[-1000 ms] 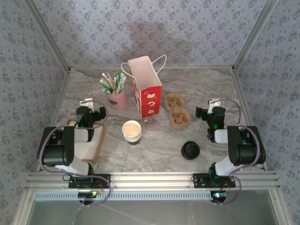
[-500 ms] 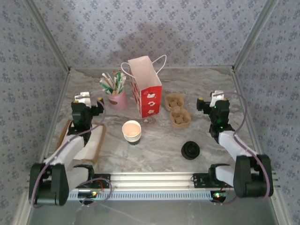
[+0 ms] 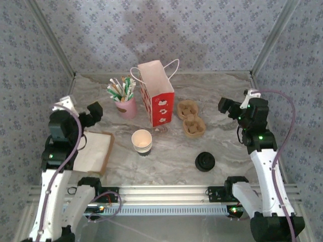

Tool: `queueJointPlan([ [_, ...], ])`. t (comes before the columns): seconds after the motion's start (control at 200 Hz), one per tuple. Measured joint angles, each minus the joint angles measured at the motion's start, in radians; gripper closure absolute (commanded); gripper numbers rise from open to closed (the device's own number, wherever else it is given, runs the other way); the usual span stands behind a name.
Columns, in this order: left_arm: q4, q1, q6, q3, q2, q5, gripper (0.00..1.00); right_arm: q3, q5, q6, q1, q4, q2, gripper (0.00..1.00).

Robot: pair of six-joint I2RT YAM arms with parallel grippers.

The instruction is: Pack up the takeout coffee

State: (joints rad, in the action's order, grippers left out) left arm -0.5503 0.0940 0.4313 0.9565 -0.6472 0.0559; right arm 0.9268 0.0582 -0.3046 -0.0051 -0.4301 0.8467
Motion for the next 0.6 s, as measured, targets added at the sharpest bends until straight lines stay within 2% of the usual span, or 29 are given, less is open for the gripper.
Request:
queueJointPlan([
  [0.09,-0.112,0.000,0.035,-0.001,0.061,-0.044,0.01,0.000,0.092,-0.034,-0.031,-0.068,0.017,0.00],
  [0.225,-0.216,0.000,0.134,-0.055,0.121,-0.077,0.01,0.000,0.177,-0.090,-0.014,-0.095,0.066,0.00],
  [0.52,-0.237,0.000,0.319,-0.270,0.253,-0.195,0.01,0.019,0.119,-0.192,0.261,-0.095,0.136,0.00],
  [0.6,-0.205,0.000,0.357,-0.323,0.252,-0.267,0.01,0.049,0.071,-0.205,0.338,-0.109,0.191,0.00],
])
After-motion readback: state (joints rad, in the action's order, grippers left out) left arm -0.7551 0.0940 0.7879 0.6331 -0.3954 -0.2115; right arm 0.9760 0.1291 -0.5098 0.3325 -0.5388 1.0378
